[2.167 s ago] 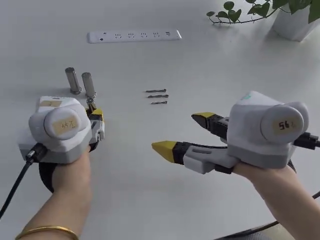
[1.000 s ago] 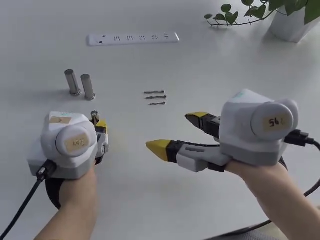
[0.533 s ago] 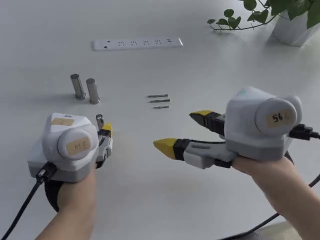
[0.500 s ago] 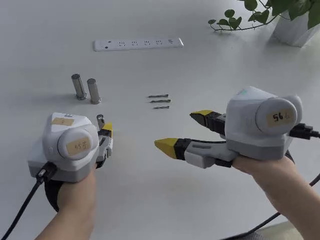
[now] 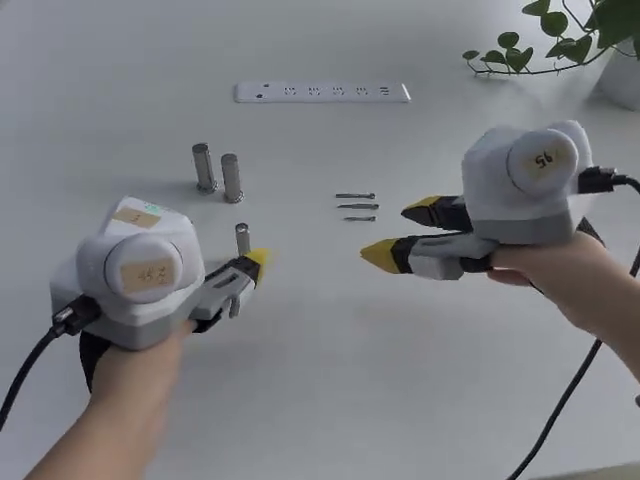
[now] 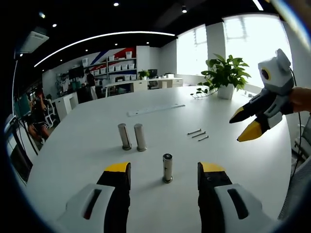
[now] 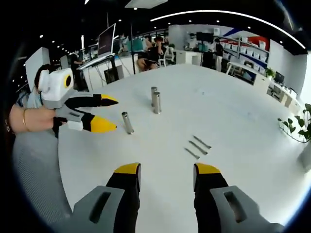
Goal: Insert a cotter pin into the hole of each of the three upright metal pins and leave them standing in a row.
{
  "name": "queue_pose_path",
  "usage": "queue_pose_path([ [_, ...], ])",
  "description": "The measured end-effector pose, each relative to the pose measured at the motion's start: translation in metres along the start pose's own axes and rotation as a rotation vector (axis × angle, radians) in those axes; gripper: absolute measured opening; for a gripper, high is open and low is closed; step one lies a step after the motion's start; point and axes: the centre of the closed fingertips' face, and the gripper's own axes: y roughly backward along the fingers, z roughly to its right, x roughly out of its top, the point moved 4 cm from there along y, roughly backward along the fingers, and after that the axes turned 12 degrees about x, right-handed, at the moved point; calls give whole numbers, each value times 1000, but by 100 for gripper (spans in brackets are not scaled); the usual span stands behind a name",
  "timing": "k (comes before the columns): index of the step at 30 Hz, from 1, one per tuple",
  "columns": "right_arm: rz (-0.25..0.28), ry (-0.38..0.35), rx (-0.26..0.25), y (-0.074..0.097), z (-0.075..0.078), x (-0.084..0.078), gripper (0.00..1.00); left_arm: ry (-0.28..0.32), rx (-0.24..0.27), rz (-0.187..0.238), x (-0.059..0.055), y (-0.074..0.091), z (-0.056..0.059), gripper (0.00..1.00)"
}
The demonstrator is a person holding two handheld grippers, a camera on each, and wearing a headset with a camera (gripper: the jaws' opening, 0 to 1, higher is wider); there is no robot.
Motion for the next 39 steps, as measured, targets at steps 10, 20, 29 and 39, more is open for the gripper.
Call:
queue_pose_path([
  [10, -118, 55, 25, -18, 34, 8, 29, -17, -74, 14, 7, 19, -3, 71],
  [20, -249, 139, 47, -38, 61, 3, 20, -11, -101, 6, 5, 23, -12, 74],
  [29, -354, 242, 85, -56, 69, -10, 13, -18, -85, -7, 3, 22, -15, 73],
  [39, -409, 289, 115, -68, 79, -9, 11, -48, -102, -16, -2, 23, -15, 70],
])
